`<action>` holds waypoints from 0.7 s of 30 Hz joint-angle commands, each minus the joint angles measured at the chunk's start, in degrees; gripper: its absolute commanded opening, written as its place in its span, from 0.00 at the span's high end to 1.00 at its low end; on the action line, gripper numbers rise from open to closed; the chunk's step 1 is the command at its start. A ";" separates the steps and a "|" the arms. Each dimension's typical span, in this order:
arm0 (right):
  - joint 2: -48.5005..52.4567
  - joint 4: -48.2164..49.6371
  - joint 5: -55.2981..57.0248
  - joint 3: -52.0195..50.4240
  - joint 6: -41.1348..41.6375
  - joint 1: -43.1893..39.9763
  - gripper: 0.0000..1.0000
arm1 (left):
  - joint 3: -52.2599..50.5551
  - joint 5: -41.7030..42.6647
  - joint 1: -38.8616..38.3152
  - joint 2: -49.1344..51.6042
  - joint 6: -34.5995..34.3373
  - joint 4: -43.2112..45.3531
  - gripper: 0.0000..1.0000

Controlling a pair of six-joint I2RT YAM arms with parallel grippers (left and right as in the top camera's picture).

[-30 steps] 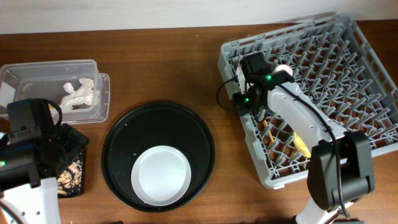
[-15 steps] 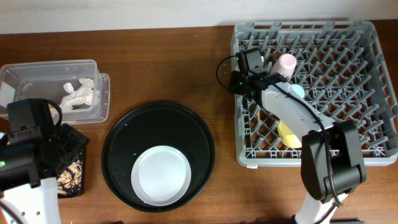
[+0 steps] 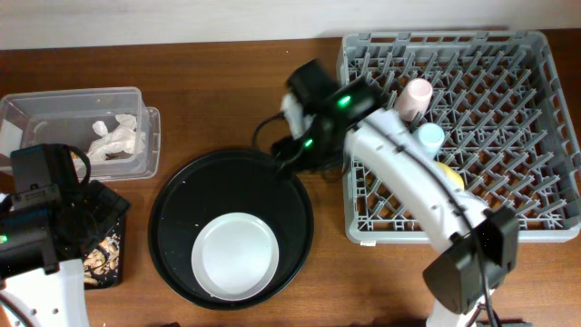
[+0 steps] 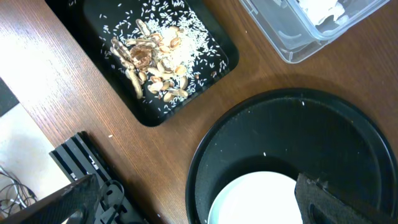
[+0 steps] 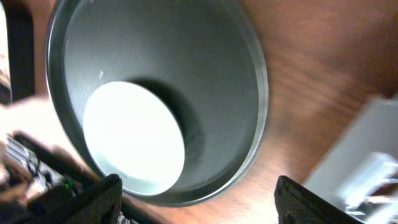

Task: Sort waste into correct bins and load items into the dishwasher rack
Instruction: 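Move the right gripper to the white plate and grasp its rim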

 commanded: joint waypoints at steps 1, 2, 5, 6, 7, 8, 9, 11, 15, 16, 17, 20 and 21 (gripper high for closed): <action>2.84 4.98 8.96 -5.97 9.16 7.37 0.30 | 0.57 -0.79 0.20 -0.46 0.26 0.02 0.01; 3.65 7.37 10.67 -8.15 13.18 9.49 0.39 | 0.57 -0.79 0.20 -0.46 0.26 0.00 0.01; 5.49 9.11 10.45 -12.52 17.03 13.46 0.49 | 0.57 -0.79 0.20 -0.46 0.26 0.00 0.01; 5.60 9.22 10.40 -13.94 18.43 14.14 0.49 | 0.57 -0.79 0.20 -0.46 0.26 0.00 0.01; 5.60 10.08 10.05 -16.13 19.74 15.04 0.49 | 0.57 -0.79 0.20 -0.46 0.26 0.00 0.01; 5.60 13.62 7.85 -20.44 19.71 16.74 0.49 | 0.57 -0.79 0.20 -0.46 0.26 0.00 0.01; 5.60 15.82 6.71 -22.27 20.09 17.42 0.49 | 0.57 -0.79 0.20 -0.46 0.26 0.00 0.01; 5.60 22.27 5.46 -27.26 22.93 19.26 0.49 | 0.57 -0.79 0.20 -0.46 0.26 0.00 0.01; 5.68 26.32 8.48 -29.64 25.90 20.61 0.65 | 0.57 -0.79 0.20 -0.46 0.26 0.00 0.01; 5.68 26.27 9.94 -29.64 25.90 20.57 0.66 | 0.57 -0.79 0.20 -0.46 0.26 0.00 0.01; 5.68 26.32 11.43 -29.64 25.92 20.57 0.68 | 0.57 -0.79 0.20 -0.46 0.26 0.00 0.00; 5.68 25.83 12.17 -29.64 26.71 20.57 0.82 | 0.57 -0.79 0.20 -0.46 0.26 0.00 0.01; 5.68 25.66 12.17 -29.64 26.71 20.57 0.83 | 0.57 -0.79 0.20 -0.46 0.26 0.00 0.01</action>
